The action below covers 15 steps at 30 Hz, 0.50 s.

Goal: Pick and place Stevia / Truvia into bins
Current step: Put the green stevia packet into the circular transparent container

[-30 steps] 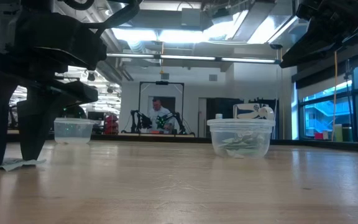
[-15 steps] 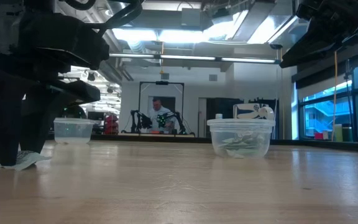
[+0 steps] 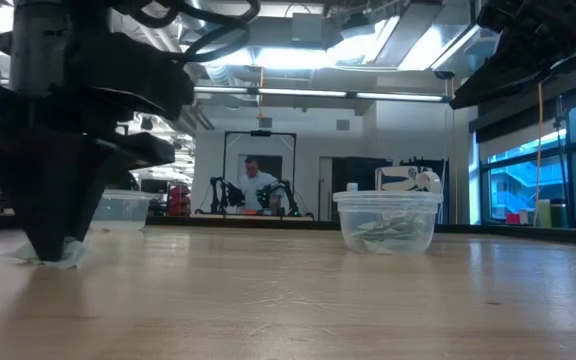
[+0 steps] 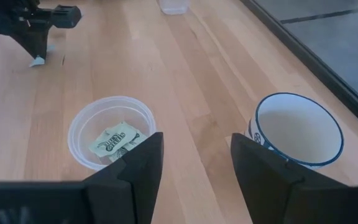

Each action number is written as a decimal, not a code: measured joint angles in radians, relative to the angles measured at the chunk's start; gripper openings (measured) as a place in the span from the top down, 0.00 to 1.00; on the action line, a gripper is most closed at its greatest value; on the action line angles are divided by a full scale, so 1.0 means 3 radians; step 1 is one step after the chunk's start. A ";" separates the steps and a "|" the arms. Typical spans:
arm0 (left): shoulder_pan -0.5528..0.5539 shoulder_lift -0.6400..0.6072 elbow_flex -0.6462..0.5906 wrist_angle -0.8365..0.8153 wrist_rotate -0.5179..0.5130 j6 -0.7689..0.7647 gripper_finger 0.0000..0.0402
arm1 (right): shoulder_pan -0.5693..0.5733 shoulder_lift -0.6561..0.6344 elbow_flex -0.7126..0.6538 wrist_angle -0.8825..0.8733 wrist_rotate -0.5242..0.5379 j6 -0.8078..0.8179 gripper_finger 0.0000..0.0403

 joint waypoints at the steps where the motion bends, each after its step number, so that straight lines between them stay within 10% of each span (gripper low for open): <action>1: 0.0007 -0.0001 0.0000 -0.0005 -0.0002 0.0008 0.91 | 0.0000 0.0001 0.0000 0.0000 0.0000 0.0000 0.52; 15: 0.0468 -0.0013 0.0622 -0.0294 -0.0242 0.0974 0.91 | 0.0000 0.0000 0.0000 0.0000 -0.0004 -0.0082 0.52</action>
